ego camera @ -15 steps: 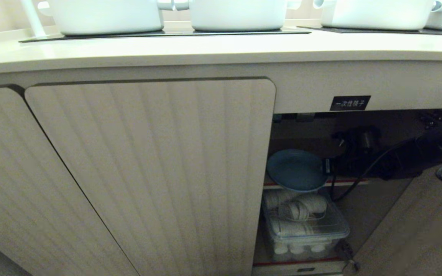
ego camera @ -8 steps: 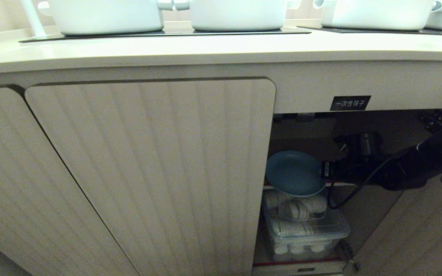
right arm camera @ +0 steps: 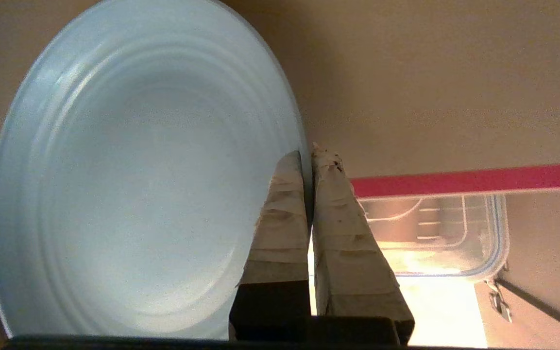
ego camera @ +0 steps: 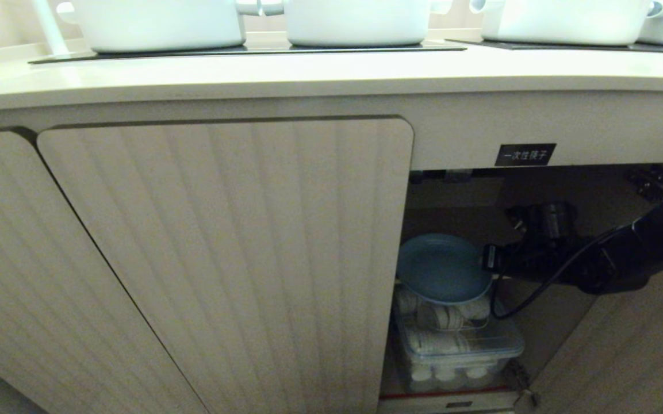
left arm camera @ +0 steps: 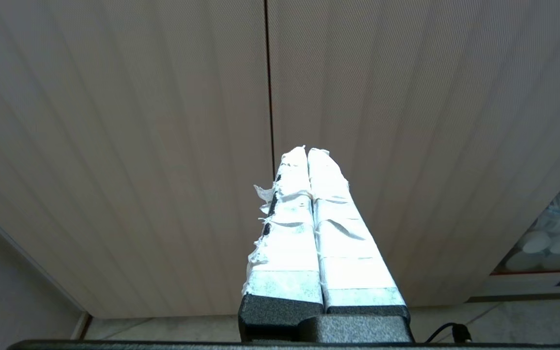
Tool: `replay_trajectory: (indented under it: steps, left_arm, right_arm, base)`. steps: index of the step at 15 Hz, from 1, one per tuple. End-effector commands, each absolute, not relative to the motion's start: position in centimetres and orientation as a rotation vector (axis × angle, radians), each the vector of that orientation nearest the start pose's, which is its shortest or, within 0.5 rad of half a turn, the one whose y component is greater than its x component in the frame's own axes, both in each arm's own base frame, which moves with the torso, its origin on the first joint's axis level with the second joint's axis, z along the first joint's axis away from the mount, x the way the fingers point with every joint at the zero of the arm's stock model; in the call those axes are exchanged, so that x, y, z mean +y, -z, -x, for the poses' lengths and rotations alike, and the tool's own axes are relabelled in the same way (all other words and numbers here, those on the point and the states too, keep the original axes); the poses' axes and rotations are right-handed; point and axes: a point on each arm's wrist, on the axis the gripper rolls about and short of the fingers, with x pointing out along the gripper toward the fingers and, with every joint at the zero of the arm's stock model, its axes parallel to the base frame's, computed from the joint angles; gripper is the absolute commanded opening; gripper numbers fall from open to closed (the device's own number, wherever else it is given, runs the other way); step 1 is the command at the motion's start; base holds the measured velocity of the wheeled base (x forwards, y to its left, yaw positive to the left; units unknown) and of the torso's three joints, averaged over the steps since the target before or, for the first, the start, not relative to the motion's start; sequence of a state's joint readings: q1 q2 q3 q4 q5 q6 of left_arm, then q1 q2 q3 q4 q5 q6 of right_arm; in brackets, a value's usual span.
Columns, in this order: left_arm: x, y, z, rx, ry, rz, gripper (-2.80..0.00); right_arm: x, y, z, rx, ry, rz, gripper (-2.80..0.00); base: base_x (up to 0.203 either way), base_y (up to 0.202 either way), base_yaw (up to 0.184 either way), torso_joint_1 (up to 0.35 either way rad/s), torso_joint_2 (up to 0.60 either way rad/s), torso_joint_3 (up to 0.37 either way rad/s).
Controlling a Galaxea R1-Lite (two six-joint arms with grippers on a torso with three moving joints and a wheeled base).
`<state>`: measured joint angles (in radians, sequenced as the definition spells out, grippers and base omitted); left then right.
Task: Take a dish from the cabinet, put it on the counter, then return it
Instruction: Take the plate from the cabinet
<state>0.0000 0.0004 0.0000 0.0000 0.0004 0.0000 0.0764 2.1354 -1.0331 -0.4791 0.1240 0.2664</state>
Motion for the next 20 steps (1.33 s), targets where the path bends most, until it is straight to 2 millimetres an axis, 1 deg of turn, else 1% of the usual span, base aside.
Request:
replay_trajectory:
  steps: [1, 4, 9, 12, 14, 20]
  left_arm:
    - [0.0, -7.5, 2.3, 0.000, 0.000, 0.000, -2.80]
    - [0.0, -7.5, 2.3, 0.000, -0.002, 0.000, -2.80]
    - [0.0, -7.5, 2.3, 0.000, -0.002, 0.000, -2.80]
    - [0.0, -7.5, 2.3, 0.000, 0.000, 0.000, -2.80]
    - [0.0, -7.5, 2.3, 0.000, 0.000, 0.000, -2.80]
    - [0.0, -7.5, 2.3, 0.000, -0.002, 0.000, -2.80]
  right_arm:
    - [3.2, -7.7, -38.4, 0.637, -0.112, -0.274, -2.80]
    - [3.2, -8.1, -37.7, 0.634, -0.113, -0.274, -2.80]
    - [3.1, -7.9, -36.3, 0.639, -0.110, -0.280, -2.80]
    - [3.1, -8.4, -36.1, 0.629, -0.119, -0.282, -2.80]
    - [3.1, -8.6, -35.6, 0.634, -0.149, -0.290, -2.80]
    - [3.0, -9.0, -34.5, 0.638, -0.148, -0.290, -2.80]
  base:
    - [0.000, 0.000, 0.000, 0.000, 0.00, 0.000]
    - [0.000, 0.000, 0.000, 0.000, 0.00, 0.000]
    - [0.000, 0.000, 0.000, 0.000, 0.00, 0.000]
    - [0.000, 0.000, 0.000, 0.000, 0.00, 0.000]
    - [0.000, 0.000, 0.000, 0.000, 0.00, 0.000]
    - [0.000, 0.000, 0.000, 0.000, 0.00, 0.000]
